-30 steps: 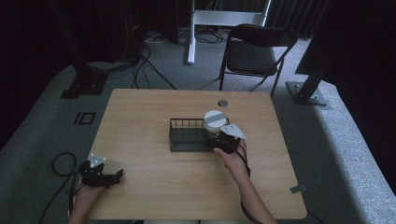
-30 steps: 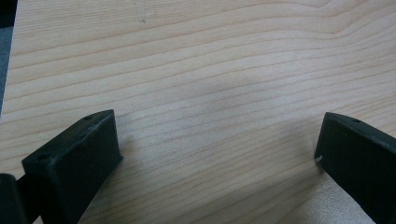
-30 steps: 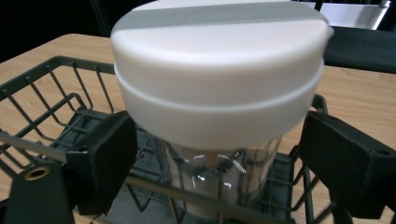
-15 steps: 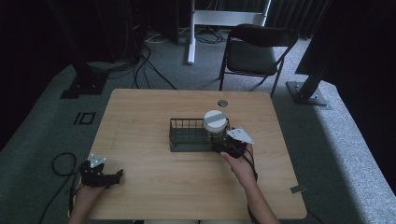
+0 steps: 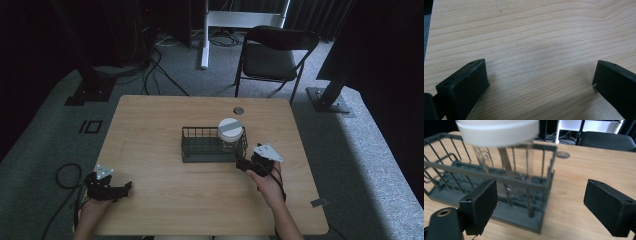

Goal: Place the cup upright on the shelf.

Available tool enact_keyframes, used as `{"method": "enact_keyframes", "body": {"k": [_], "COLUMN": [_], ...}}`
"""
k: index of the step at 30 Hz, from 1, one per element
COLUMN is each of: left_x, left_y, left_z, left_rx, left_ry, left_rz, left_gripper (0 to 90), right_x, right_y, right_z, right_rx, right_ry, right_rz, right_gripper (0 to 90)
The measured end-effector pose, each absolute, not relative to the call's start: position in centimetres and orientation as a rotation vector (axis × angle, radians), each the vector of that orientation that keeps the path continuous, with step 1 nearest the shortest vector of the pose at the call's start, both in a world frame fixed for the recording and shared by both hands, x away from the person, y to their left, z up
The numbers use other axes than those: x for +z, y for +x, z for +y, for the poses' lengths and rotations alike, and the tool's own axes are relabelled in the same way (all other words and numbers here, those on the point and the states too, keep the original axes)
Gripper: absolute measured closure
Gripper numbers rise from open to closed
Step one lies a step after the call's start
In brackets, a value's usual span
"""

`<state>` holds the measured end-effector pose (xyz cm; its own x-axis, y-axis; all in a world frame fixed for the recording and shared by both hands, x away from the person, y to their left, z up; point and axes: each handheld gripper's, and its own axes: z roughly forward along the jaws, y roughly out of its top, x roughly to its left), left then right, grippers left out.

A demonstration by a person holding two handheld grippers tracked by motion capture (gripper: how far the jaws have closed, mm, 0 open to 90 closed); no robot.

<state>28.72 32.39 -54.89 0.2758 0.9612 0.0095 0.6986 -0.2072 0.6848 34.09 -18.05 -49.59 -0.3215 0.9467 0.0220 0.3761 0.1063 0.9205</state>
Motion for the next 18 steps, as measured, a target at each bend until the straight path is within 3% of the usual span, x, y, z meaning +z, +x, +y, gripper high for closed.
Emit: {"method": "enact_keyframes", "body": {"k": [18], "left_x": [-54.9], "left_y": [28.7], "left_z": [32.4], "left_rx": [0.601], "left_ry": [1.983], "left_rz": [1.486], "left_gripper": [0.1], "right_x": [-52.8], "right_y": [32.9], "right_z": [-22.8], "right_rx": [1.065], "right_ry": [1.394], "right_rz": [1.786], "right_gripper": [11.7]}}
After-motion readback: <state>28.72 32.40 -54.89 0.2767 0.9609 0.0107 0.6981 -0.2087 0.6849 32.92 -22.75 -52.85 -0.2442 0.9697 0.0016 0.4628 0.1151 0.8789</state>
